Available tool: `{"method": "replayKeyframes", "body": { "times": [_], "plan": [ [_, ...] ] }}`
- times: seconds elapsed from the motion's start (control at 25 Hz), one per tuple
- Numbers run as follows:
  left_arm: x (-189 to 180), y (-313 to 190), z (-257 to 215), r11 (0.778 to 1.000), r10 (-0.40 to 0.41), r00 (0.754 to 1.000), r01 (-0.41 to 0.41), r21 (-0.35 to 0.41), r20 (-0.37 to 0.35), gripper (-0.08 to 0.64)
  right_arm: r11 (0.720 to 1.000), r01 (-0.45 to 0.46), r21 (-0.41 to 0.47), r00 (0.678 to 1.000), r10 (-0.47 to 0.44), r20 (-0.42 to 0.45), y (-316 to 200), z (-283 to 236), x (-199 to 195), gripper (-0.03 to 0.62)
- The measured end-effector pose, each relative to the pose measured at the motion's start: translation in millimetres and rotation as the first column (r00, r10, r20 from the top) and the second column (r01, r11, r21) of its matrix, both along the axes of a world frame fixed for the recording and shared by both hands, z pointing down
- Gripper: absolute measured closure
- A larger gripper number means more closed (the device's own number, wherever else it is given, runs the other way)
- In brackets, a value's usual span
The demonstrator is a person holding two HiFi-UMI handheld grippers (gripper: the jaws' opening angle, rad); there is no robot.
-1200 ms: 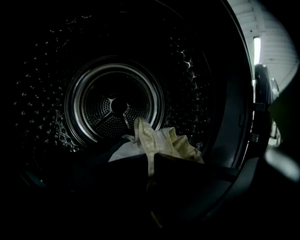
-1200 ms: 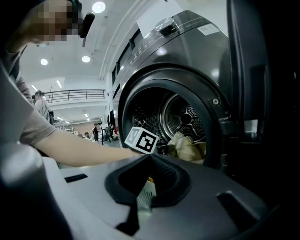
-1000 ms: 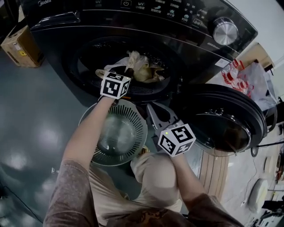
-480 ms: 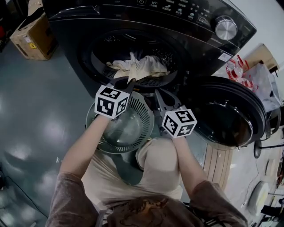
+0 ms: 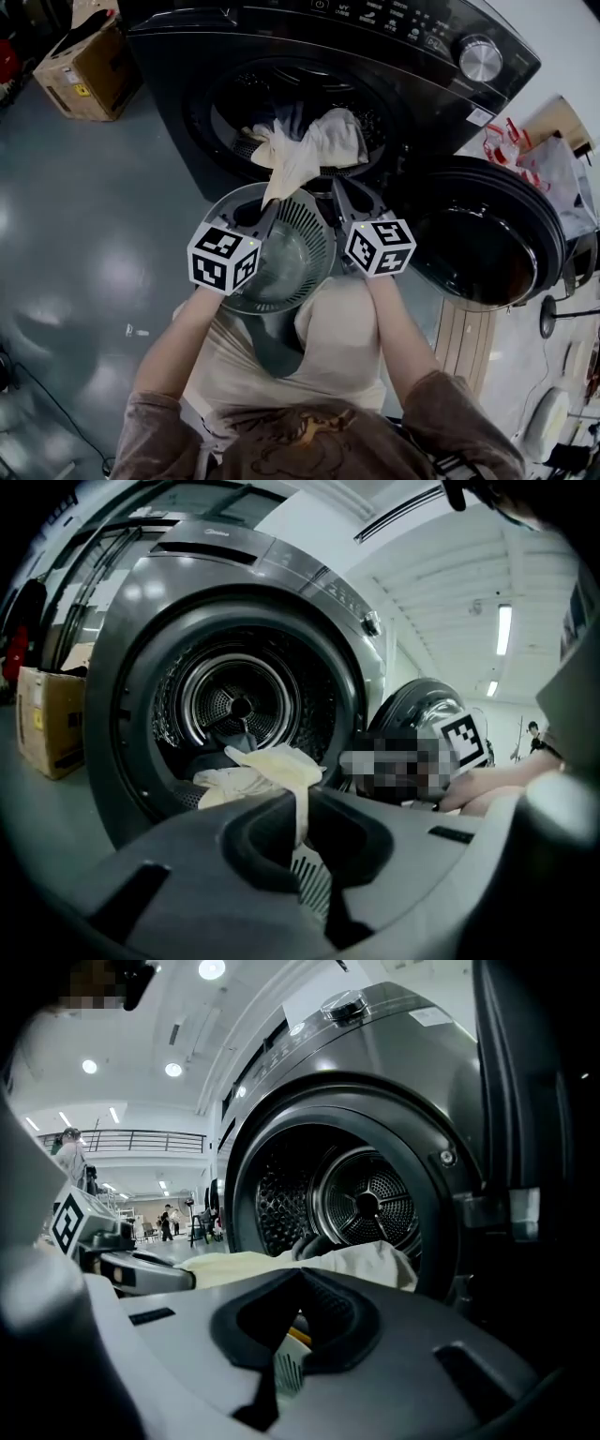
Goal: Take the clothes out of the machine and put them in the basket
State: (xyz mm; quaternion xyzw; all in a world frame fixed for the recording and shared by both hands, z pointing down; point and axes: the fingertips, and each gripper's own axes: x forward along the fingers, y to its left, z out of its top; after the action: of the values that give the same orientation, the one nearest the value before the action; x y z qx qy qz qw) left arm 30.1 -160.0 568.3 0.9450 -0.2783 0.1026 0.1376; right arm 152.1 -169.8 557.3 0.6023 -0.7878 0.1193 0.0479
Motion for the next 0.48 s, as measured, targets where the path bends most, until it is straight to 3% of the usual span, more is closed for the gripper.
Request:
{"method": "replayKeyframes", "body": {
  "times": [0.28, 0.48],
  "plan": [
    [-33, 32, -11, 0.999, -0.004, 1.0, 0.003, -0.041, -0.022, 0.548, 0.998, -0.054, 0.018, 0.998, 0.054, 0.022, 0, -4, 10, 0.595],
    [-46, 42, -13, 0.998, -0.007, 1.0, 0.006, -0.066, -0.027, 0.548, 0.999, -0.036, 0.013, 0.999, 0.035, 0.017, -3, -2, -1, 0.595]
  ]
}}
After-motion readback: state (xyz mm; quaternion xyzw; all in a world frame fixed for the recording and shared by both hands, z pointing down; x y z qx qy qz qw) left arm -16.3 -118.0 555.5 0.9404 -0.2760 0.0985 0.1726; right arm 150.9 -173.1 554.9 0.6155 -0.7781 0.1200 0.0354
